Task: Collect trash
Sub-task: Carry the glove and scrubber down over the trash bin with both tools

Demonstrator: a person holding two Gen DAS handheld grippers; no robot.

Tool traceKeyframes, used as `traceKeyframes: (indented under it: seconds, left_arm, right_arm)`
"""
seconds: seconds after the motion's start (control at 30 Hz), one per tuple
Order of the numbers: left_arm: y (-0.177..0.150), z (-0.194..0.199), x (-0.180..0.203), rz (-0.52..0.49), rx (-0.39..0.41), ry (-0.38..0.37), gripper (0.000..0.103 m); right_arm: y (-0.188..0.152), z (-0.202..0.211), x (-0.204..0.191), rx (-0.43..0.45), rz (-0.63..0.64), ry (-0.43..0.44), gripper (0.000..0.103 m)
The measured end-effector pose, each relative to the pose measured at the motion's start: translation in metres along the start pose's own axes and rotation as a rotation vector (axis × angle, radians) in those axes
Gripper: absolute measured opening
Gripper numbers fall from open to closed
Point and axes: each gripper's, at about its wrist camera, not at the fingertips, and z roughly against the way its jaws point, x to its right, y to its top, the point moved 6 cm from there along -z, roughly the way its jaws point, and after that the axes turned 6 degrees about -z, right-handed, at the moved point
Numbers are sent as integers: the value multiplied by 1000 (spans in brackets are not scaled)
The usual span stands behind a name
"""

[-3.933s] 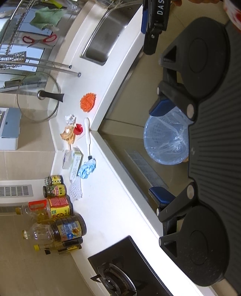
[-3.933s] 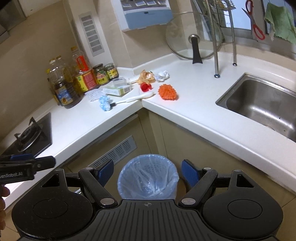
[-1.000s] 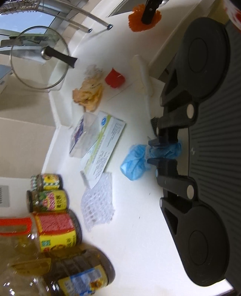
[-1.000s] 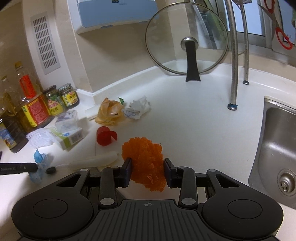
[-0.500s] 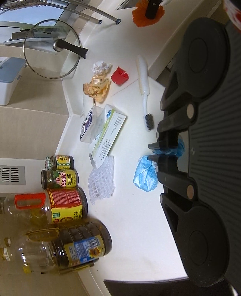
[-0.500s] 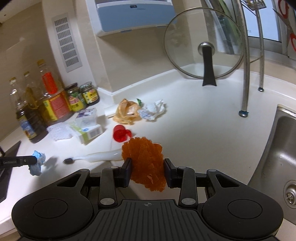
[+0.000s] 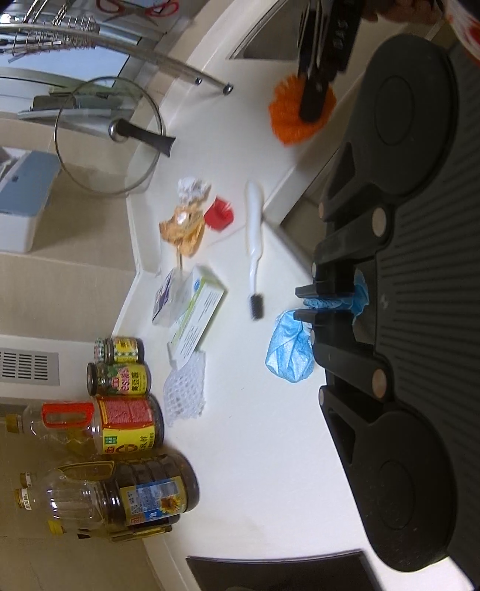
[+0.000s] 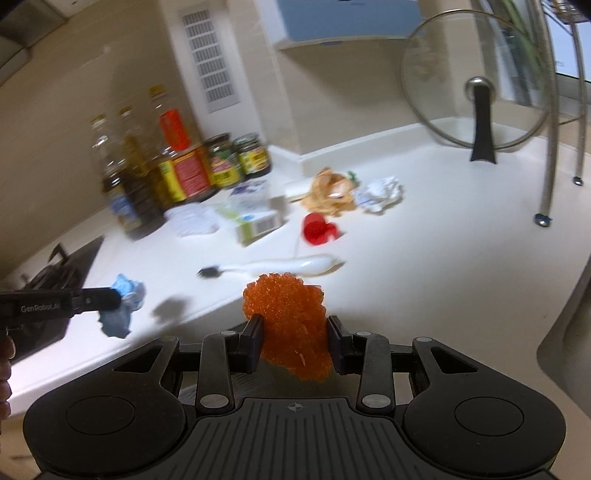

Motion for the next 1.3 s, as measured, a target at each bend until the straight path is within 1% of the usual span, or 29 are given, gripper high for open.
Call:
traceKeyframes:
  seconds: [0.2, 0.3, 0.4, 0.67, 0.77, 0.87, 0.93, 1.1, 1.3]
  left_arm:
    - [-25, 15, 22, 19, -23, -13, 4]
    - [-41, 18, 31, 32, -47, -18, 4]
    - [-58, 18, 38, 42, -76, -18, 4]
    - [-102, 6, 52, 62, -156, -35, 4]
    - [-116, -3, 56, 63, -178, -48, 4]
    - [-130, -16, 58, 64, -184, -60, 4]
    - [-141, -28, 58, 68, -212, -72, 4]
    - [-163, -56, 61, 51, -226, -94, 4]
    - [-189, -95, 63, 47, -269, -117, 5]
  right_arm:
    - [-24, 3, -5, -61, 37, 41, 37]
    - [-40, 3, -6, -101, 52, 58, 37]
    - [-57, 2, -6, -137, 61, 72, 37]
    - [-96, -11, 0, -221, 84, 76, 37]
    - [-110, -20, 5, -252, 90, 64, 37]
    - [-124, -30, 12, -281, 93, 51, 37]
    - [-133, -38, 17, -298, 92, 40, 37]
    - [-153, -59, 27, -343, 93, 24, 37]
    - [-169, -83, 37, -384, 85, -1, 37]
